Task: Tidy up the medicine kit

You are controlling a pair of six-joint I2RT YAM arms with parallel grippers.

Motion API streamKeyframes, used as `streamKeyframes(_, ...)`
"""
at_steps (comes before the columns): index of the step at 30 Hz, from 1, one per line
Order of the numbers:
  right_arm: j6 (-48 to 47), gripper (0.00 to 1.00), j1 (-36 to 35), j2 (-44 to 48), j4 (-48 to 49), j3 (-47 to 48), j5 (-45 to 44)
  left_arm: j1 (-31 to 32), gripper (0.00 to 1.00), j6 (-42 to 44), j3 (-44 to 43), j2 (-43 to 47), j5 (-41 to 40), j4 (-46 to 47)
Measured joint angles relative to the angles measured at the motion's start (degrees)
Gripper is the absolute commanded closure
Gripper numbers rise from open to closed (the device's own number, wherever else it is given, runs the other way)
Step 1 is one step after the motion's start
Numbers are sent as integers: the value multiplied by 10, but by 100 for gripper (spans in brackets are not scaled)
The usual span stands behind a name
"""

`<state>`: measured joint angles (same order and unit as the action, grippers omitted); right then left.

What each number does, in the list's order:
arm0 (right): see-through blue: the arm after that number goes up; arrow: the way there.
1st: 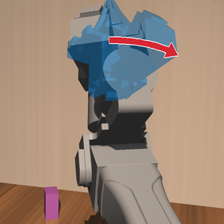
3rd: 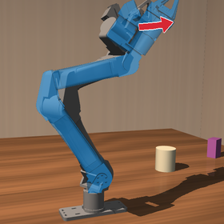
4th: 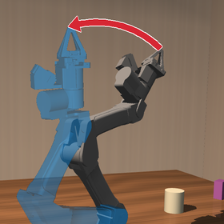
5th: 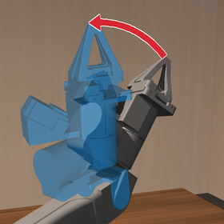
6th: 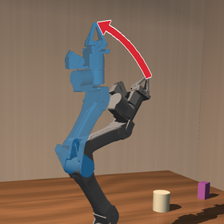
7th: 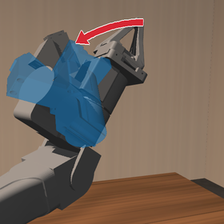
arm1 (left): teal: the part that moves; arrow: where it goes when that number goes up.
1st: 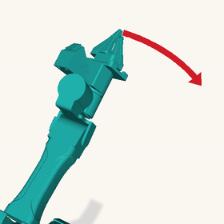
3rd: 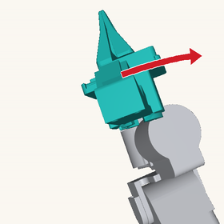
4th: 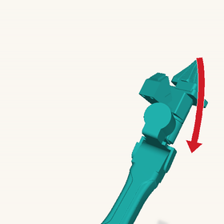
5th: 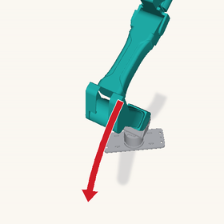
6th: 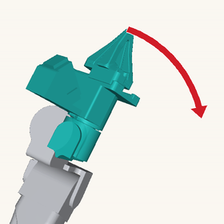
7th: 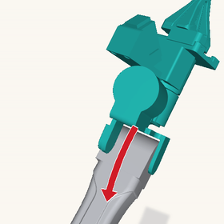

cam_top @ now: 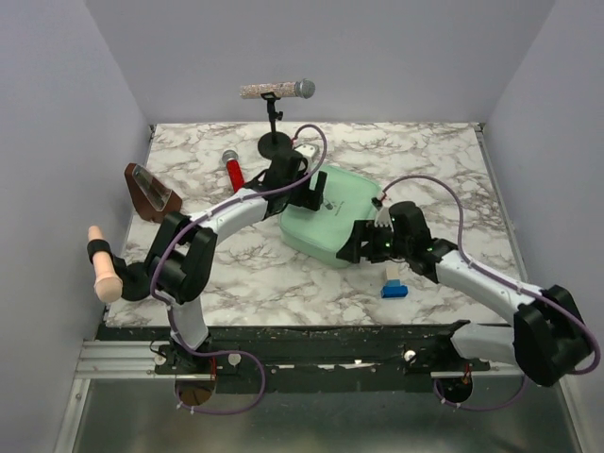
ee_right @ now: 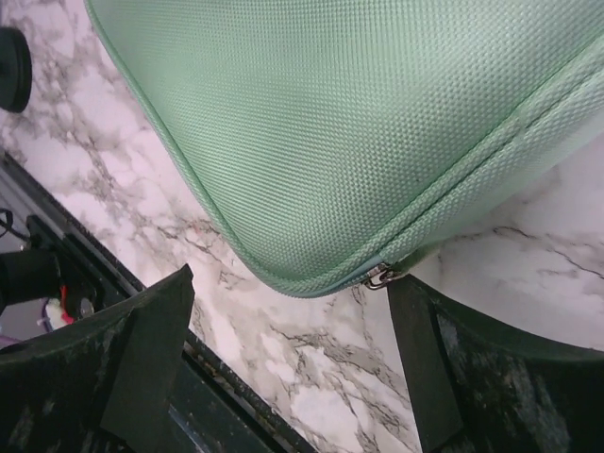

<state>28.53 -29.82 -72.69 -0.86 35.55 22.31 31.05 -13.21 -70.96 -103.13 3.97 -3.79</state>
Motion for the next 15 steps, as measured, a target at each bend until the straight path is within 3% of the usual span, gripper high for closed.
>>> streamKeyframes(5, 5, 2, 2, 94, -75, 30, -109, 12, 1, 12, -75, -1, -47, -71)
streamKeyframes(8, 16, 2, 16, 113, -85, 65, -170, 5, 1, -20, -73, 38, -97, -96)
streamKeyframes(12, 50, 2, 57, 76, -85, 116, -234, -10, 1, -112, 11, 164, -149, -105)
streamKeyframes(15, 68, 8, 92, 18, -68, 142, -264, -9, 1, -183, 114, 280, -162, -74)
